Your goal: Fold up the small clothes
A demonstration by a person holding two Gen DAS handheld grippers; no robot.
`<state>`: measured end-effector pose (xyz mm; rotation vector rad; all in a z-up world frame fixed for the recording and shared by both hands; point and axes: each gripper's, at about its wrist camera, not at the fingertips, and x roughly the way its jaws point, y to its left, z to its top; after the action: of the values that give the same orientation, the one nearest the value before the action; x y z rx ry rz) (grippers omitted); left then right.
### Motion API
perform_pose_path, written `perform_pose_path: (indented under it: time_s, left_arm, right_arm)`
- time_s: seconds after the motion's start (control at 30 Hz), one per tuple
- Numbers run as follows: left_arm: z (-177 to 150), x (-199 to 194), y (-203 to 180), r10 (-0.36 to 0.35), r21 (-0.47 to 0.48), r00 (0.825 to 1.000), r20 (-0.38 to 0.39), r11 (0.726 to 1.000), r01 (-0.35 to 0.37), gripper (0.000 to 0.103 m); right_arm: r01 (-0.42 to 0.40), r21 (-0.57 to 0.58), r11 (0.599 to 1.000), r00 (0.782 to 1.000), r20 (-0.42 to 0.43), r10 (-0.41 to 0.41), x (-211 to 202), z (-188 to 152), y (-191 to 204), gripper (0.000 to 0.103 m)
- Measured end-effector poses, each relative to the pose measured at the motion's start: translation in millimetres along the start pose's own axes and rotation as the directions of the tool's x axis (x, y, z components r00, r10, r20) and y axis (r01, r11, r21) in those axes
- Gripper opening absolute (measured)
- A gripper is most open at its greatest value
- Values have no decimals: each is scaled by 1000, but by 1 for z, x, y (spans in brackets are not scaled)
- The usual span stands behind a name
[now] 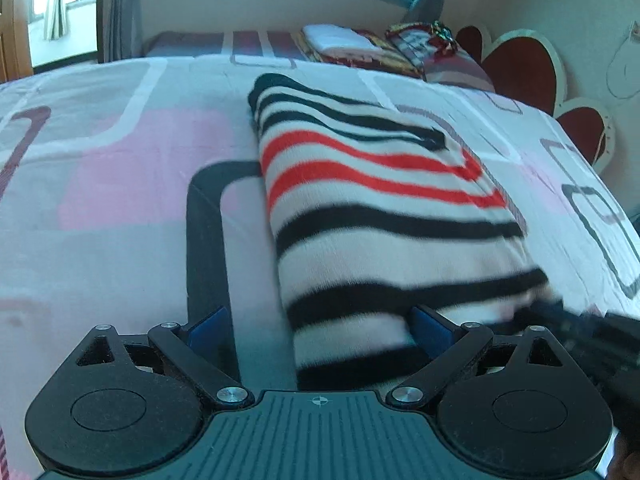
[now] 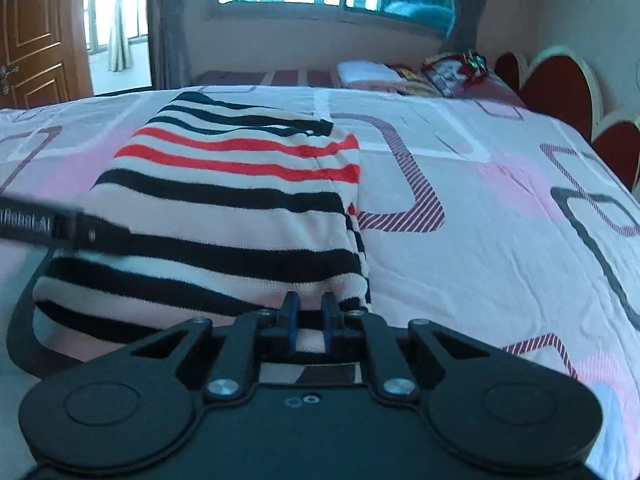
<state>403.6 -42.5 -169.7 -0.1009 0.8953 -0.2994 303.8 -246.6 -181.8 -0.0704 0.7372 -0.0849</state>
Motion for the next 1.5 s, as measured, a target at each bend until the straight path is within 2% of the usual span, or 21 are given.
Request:
perform_pose_path:
  time_s: [0.1, 0.17, 0.27, 0.4, 0.53, 0.7, 0.87, 1.0, 1.03, 1.17, 1.37, 1.5]
  left_arm:
    - [-8, 7, -4, 7, 20, 1000, -15, 1000, -7, 96]
    - [-9, 7, -3, 5, 1, 1000, -17, 1000, -5, 98]
    - [-8, 4, -5, 18, -3, 1000, -21, 1000, -18, 98]
    - [-3, -4, -8, 25, -26, 1000, -14, 999, -25, 98]
    - [11, -16, -17, 23, -17, 1000, 13, 1000, -22, 98]
    - [37, -25, -21, 31, -28, 998, 48, 999, -30, 98]
    - [57, -21, -16, 70, -30, 996, 62, 997, -68, 98]
    - [66, -11, -7, 95, -54, 994, 59, 994, -92, 98]
    - [67, -7, -3, 96, -68, 994, 52, 993, -93, 98]
    - [63, 10, 8, 102, -97, 995, 22, 990, -100, 98]
    - [58, 29, 18, 32, -142, 999, 1, 989, -32, 98]
    - [57, 43, 17, -25, -164, 999, -21, 986, 21, 98]
  right_arm:
    - [-8, 35, 999, 999, 35, 7, -13, 6, 0, 14]
    - [-19, -3, 1000, 999, -34, 19, -4, -1, 0, 14]
    - [-43, -16, 999, 998, -56, 42, -5, 4, -5, 14]
    - [-95, -25, 995, 994, -49, 94, -18, 23, -14, 22]
    - [-127, -119, 985, 990, -77, 118, -23, 37, -23, 26]
    - [-163, -114, 980, 983, -100, 152, -25, 54, -44, 32]
    - [-185, -168, 968, 980, -108, 168, -21, 82, -53, 37]
    - [-197, -199, 960, 979, -89, 182, -12, 102, -54, 49]
    - [-198, -186, 962, 979, -83, 186, -8, 104, -55, 55]
    - [-240, -79, 968, 967, -110, 230, 21, 93, -56, 56]
    - [-279, 77, 957, 951, -114, 287, 48, 75, -62, 61]
    - [-329, 196, 924, 929, -110, 354, 62, 69, -75, 63]
